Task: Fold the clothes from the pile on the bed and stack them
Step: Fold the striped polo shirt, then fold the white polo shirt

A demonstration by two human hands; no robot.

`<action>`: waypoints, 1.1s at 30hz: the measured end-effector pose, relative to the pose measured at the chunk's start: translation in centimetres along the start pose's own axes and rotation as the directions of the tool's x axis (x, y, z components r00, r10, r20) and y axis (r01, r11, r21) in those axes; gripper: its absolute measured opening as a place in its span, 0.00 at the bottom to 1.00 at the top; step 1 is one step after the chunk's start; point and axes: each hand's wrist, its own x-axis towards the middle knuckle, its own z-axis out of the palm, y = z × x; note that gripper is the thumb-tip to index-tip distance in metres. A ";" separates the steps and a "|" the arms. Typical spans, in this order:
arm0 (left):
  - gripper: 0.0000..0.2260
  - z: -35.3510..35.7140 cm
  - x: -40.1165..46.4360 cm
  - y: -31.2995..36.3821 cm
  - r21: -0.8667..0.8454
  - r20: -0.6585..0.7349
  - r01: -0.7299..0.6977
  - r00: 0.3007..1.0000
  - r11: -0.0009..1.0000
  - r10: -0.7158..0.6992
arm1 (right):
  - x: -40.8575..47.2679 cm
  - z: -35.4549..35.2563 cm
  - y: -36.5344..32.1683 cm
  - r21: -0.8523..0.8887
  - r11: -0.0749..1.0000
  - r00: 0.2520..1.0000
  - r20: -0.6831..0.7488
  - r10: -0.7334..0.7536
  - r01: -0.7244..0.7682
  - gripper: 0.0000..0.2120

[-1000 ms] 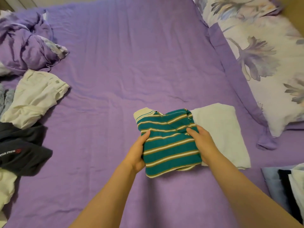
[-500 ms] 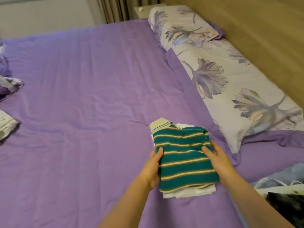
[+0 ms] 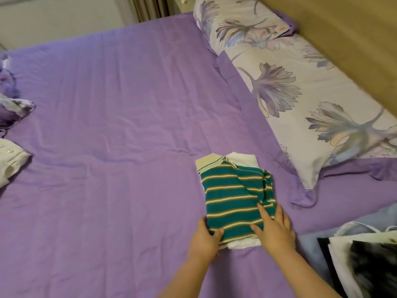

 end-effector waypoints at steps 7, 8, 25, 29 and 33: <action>0.14 -1.9 -3.8 -2.8 0.050 0.000 0.034 0.999 0.998 -0.034 | -4.2 0.2 -2.2 -0.280 0.944 0.975 -0.085 -0.204 0.173 0.26; 0.12 -2.7 -4.9 -3.2 0.036 -0.009 0.053 0.999 0.998 -0.053 | -5.2 0.4 -2.7 -0.272 0.937 0.966 -0.074 -0.247 0.219 0.26; 0.15 -20.3 -22.7 -12.8 0.153 -0.221 0.222 0.957 0.963 -0.186 | -22.8 2.8 -19.5 -0.323 0.640 0.716 0.262 -0.647 0.697 0.20; 0.15 -24.9 -26.2 -16.1 0.103 -0.277 0.245 0.938 0.964 -0.209 | -26.8 3.9 -24.7 -0.334 0.554 0.645 0.312 -0.698 0.762 0.20; 0.11 -29.6 -29.0 -19.2 0.009 -0.310 0.229 0.926 0.973 -0.215 | -30.5 5.7 -29.7 -0.342 0.479 0.584 0.364 -0.726 0.809 0.20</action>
